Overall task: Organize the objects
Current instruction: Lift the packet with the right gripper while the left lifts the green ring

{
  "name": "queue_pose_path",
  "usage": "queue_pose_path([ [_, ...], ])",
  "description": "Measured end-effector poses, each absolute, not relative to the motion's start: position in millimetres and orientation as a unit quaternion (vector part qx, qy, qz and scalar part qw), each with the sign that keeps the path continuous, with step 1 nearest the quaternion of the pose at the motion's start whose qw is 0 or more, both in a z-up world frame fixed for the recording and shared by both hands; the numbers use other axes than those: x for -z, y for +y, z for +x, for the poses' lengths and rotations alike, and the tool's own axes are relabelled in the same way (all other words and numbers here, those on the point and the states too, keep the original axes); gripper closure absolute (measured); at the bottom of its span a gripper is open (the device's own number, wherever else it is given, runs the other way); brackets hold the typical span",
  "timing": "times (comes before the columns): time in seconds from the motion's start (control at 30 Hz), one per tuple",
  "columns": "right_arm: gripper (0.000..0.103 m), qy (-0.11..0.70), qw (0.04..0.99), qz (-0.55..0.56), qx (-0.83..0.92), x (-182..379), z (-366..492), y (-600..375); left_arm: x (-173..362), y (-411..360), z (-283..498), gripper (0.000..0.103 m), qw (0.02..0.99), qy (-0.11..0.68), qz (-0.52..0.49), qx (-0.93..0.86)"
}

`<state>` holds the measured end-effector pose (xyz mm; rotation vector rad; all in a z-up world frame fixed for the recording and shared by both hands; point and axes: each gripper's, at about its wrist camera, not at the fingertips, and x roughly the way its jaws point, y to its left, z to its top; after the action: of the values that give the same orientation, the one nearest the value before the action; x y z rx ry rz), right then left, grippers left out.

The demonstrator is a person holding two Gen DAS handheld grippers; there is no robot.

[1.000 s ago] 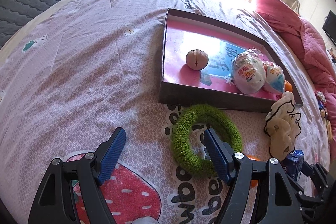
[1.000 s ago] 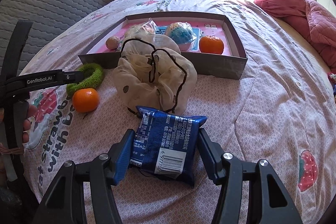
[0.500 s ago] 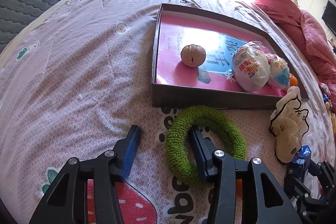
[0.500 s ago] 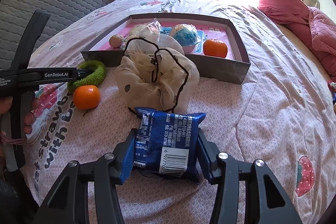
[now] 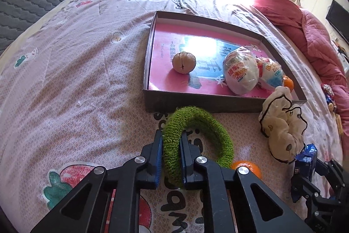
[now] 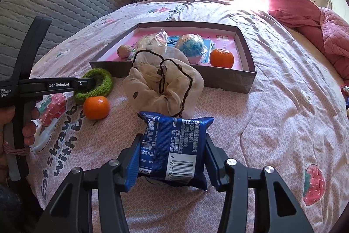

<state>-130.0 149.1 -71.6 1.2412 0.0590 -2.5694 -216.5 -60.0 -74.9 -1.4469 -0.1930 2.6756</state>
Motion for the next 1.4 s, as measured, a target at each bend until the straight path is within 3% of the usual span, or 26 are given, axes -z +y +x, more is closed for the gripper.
queue_pose_path([
  [1.4, 0.051, 0.009, 0.155, 0.302, 0.94, -13, -100, 149, -20, -35, -124, 0.09, 0.081, -0.034, -0.351, -0.932],
])
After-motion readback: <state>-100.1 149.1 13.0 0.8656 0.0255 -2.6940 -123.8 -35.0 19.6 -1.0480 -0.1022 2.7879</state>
